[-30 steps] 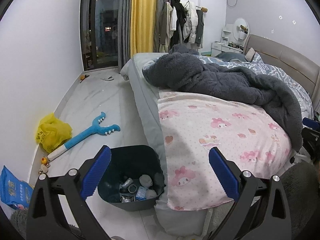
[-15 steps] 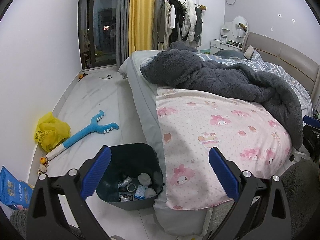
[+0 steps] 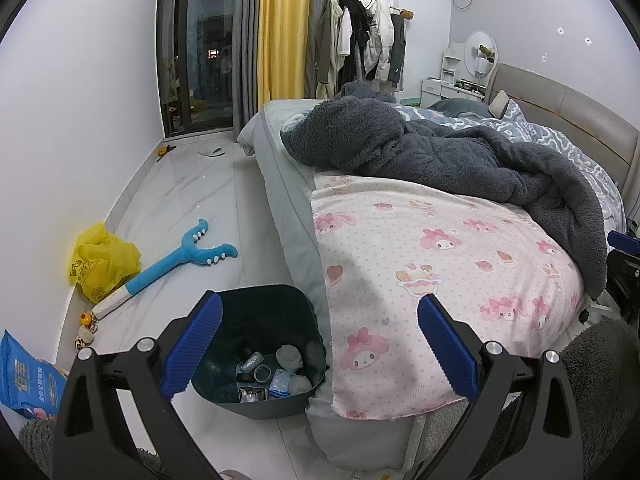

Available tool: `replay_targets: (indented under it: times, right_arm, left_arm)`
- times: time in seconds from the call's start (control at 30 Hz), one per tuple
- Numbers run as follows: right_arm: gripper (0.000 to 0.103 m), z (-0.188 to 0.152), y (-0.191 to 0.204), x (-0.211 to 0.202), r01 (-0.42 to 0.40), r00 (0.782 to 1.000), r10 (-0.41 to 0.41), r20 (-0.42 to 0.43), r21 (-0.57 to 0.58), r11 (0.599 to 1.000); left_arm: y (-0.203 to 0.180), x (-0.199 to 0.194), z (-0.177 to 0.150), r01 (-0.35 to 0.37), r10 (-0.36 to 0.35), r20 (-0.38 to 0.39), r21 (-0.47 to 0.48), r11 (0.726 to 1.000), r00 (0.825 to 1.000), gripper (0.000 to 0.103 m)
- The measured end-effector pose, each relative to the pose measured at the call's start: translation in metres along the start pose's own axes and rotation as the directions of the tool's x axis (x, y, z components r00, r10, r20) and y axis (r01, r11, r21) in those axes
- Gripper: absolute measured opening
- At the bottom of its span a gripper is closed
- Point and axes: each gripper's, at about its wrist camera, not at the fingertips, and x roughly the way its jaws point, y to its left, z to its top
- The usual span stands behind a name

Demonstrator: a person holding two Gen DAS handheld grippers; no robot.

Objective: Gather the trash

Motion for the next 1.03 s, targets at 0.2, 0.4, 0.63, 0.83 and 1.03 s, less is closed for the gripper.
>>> replay_targets:
  times: [0.2, 0.4, 0.63, 0.83, 1.03]
  right_arm:
    - [0.1, 0.0002, 0.0007, 0.0002, 0.001, 1.0, -0.001, -0.001, -0.003, 1.0]
    - [0.1, 0.0011, 0.0014, 0.0002, 0.001, 1.0, -0.001, -0.001, -0.006, 1.0]
    - [0.1, 0.0012, 0.0019, 0.0001, 0.001, 1.0, -0.001, -0.002, -0.006, 1.0]
    - [0.1, 0.0013, 0.0021, 0.0002, 0.001, 1.0, -0.001, -0.002, -0.007, 1.0]
    - [0.1, 0.0012, 0.0024, -0.0002, 0.002, 1.0, -0.002, -0.003, -0.007, 1.0]
  left_arm:
    - [-0.0011, 0.0007, -0.0018, 0.001, -0.001, -0.002, 0.003, 1.0, 1.0, 0.1]
    - [-0.0013, 0.0008, -0.0018, 0.001, -0.001, -0.002, 0.001, 1.0, 1.0, 0.1]
    - [-0.0014, 0.0008, -0.0016, 0.0, 0.0, -0.003, 0.002, 1.0, 1.0, 0.1]
    - [-0.0023, 0.0014, -0.0039, -0.001, 0.001, -0.003, 0.002, 1.0, 1.0, 0.1]
    - [-0.0015, 0.0016, -0.0041, 0.0, 0.0, -0.004, 0.002, 1.0, 1.0, 0.1]
